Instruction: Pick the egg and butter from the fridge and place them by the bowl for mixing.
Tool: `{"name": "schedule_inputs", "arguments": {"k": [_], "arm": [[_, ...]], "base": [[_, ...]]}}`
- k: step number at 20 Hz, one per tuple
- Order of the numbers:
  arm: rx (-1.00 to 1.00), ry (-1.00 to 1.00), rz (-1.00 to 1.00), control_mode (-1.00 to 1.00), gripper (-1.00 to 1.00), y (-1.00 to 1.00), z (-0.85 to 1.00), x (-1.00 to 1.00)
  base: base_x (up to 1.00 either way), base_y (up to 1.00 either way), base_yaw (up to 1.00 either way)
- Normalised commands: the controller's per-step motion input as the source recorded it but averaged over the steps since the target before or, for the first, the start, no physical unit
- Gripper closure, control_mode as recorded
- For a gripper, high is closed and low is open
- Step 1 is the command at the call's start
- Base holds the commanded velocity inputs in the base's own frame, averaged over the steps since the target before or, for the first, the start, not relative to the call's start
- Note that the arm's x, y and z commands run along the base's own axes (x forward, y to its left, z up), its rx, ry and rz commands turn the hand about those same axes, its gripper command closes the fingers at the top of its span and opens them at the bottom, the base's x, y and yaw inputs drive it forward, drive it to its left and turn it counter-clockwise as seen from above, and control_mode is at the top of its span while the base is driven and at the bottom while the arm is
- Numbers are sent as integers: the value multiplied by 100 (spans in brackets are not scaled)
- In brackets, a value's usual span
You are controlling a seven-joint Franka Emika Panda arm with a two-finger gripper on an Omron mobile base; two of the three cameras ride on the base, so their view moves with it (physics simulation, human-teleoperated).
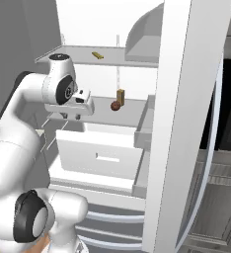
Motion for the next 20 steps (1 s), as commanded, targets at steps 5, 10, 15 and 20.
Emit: {"name": "schedule_inputs", "arguments": {"k": [5, 10, 15, 20], "arm": [[0, -5, 0, -100, -100, 0, 11, 7], [-5, -37, 3, -100, -100, 0, 65, -31], [-6, -40, 6, -100, -100, -2, 71, -25], [0, -40, 7, -100, -100, -14, 76, -28]], "base": [[0, 0, 0], [0, 0, 0], [0, 0, 0], [0, 0, 0]]}}
